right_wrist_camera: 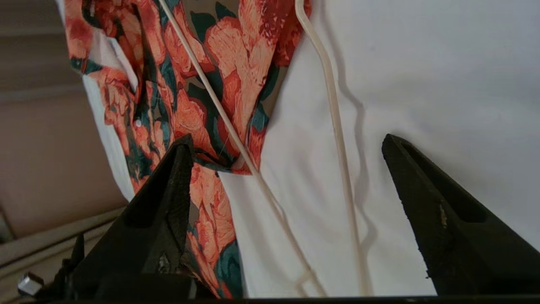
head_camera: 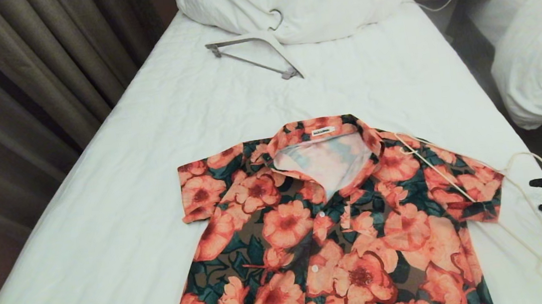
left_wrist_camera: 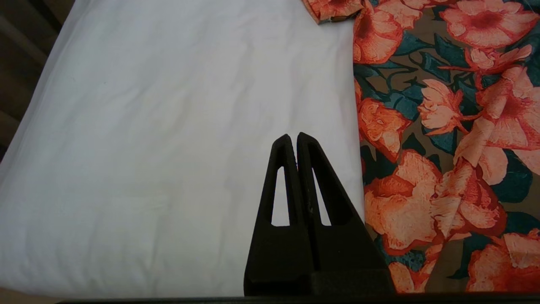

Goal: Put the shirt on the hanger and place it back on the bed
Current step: Lift the shirt and hanger

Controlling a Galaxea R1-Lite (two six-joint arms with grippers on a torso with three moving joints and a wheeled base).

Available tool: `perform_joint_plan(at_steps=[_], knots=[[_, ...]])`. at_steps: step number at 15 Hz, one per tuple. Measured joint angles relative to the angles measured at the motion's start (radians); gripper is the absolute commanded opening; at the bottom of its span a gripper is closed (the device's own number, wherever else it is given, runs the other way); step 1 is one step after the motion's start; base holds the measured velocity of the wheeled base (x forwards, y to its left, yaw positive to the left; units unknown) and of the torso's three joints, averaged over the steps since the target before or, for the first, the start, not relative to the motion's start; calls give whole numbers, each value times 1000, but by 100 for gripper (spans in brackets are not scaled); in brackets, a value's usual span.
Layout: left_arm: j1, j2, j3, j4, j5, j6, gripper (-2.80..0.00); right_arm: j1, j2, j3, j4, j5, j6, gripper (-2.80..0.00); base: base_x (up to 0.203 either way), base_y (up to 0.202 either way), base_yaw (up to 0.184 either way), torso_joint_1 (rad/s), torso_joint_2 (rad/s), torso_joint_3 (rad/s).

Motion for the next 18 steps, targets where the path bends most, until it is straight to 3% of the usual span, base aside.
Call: perform_joint_plan(at_steps=[3,6,8,18], knots=[[0,0,0,0,0,0,-280,22,61,0,-9,25,-74,0,0,0,0,0,0,0],[0,0,0,0,0,0,-280,31,116,2,-9,105,-159,0,0,0,0,0,0,0],[0,0,0,0,0,0,-280,37,144,-2,-8,154,-166,0,0,0,0,0,0,0],[0,0,0,0,0,0,-280,157,178,-1,-5,167,-166,0,0,0,0,0,0,0]])
